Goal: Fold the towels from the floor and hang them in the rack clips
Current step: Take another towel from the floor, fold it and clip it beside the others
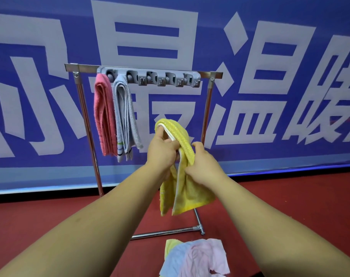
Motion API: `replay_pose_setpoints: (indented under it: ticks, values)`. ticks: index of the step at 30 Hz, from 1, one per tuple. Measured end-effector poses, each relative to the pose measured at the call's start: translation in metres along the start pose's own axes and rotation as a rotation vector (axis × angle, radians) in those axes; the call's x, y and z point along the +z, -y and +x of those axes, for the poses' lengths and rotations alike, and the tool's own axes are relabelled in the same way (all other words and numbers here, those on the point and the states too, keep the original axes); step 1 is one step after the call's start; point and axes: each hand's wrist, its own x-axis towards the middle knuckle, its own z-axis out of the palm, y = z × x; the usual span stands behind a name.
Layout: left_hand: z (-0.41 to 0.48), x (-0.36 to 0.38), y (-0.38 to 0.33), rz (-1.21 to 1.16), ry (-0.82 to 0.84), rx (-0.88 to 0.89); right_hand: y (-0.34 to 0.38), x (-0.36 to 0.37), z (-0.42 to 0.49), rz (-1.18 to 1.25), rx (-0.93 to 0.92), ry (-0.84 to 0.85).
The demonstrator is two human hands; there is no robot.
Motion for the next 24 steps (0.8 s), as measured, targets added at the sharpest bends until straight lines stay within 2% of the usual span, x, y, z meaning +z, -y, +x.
replay_pose_setpoints:
  ticks: [3,6,11,14,16,17,19,21,22,24]
  values:
    - [0.006,-0.001,-0.001,-0.019,-0.105,-0.001,-0.021,0.006,-0.002,-0.088,0.054,-0.037]
    - [0.010,0.001,-0.007,-0.164,-0.182,-0.023,-0.037,0.004,-0.007,-0.124,0.091,-0.070]
    - [0.015,0.010,-0.015,-0.444,-0.242,-0.092,-0.046,0.009,-0.015,-0.231,0.023,-0.257]
    - [0.017,0.014,-0.014,-0.458,-0.240,-0.108,-0.048,0.019,-0.022,-0.399,-0.044,-0.305]
    - [0.018,0.015,-0.014,-0.394,-0.227,-0.097,-0.054,0.030,-0.024,-0.455,-0.083,-0.178]
    - [0.020,0.014,-0.013,-0.371,-0.213,-0.094,-0.058,0.033,-0.024,-0.439,-0.094,-0.053]
    - [0.021,0.011,-0.016,-0.324,-0.161,-0.082,-0.068,0.035,-0.024,-0.312,-0.067,0.306]
    - [0.020,0.007,-0.022,-0.259,-0.083,-0.066,-0.077,0.028,-0.024,-0.127,0.097,0.582]
    - [0.020,0.004,-0.025,-0.236,-0.043,-0.070,-0.081,0.022,-0.021,-0.045,0.174,0.568]
    - [0.021,-0.001,-0.029,-0.238,0.043,-0.078,-0.086,0.006,-0.008,0.135,0.253,0.316]
